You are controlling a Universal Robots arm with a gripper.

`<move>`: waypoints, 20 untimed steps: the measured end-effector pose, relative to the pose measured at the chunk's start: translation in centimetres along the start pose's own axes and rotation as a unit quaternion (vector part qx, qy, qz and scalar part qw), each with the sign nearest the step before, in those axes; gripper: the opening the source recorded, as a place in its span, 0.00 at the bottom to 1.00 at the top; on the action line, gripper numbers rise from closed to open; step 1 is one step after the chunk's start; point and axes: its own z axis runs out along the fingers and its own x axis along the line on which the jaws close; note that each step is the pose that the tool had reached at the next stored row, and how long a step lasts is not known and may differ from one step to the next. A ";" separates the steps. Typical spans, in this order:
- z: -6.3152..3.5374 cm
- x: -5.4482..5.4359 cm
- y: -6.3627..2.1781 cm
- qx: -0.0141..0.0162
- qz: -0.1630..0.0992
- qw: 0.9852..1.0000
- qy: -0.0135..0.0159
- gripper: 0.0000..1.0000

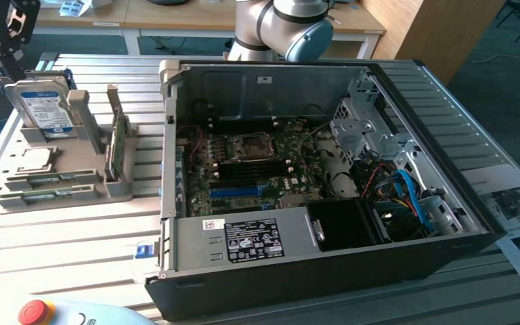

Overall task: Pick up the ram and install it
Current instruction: 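Pick up the ram and move it above insertion slot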

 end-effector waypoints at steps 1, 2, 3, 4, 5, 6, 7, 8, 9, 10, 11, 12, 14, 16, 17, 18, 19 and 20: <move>0.00 0.0 0.00 0.000 -0.004 1.000 0.000 0.10; 0.00 0.0 0.00 0.000 -0.008 1.000 0.000 0.10; 0.00 0.0 0.00 0.000 -0.012 1.000 0.001 0.10; 0.00 0.0 0.00 0.000 -0.016 1.000 0.001 0.10; 0.00 0.0 0.00 0.000 -0.021 1.000 0.001 0.10; 0.00 0.0 0.00 -0.001 -0.025 1.000 0.001 0.10; 0.00 0.0 0.00 -0.001 -0.029 1.000 0.001 0.10; 0.00 0.0 0.00 -0.001 -0.033 0.999 0.001 0.10; 0.00 0.0 0.00 -0.001 -0.037 0.999 0.002 0.10; 0.00 0.0 0.00 -0.001 -0.041 0.999 0.002 0.10; 0.00 0.0 0.00 -0.001 -0.045 0.999 0.002 0.10; 0.00 0.0 0.00 -0.001 -0.050 0.999 0.002 0.10; 0.00 0.0 0.00 -0.001 -0.058 0.998 0.003 0.10; 0.00 0.0 0.00 -0.001 -0.066 0.998 0.003 0.10; 0.00 0.0 0.00 -0.002 -0.070 0.998 0.003 0.10; 0.00 0.0 0.00 -0.002 -0.074 0.997 0.003 0.10; 0.00 0.0 0.00 -0.002 -0.079 0.997 0.004 0.10; 0.00 0.0 0.00 -0.002 -0.083 0.997 0.004 0.10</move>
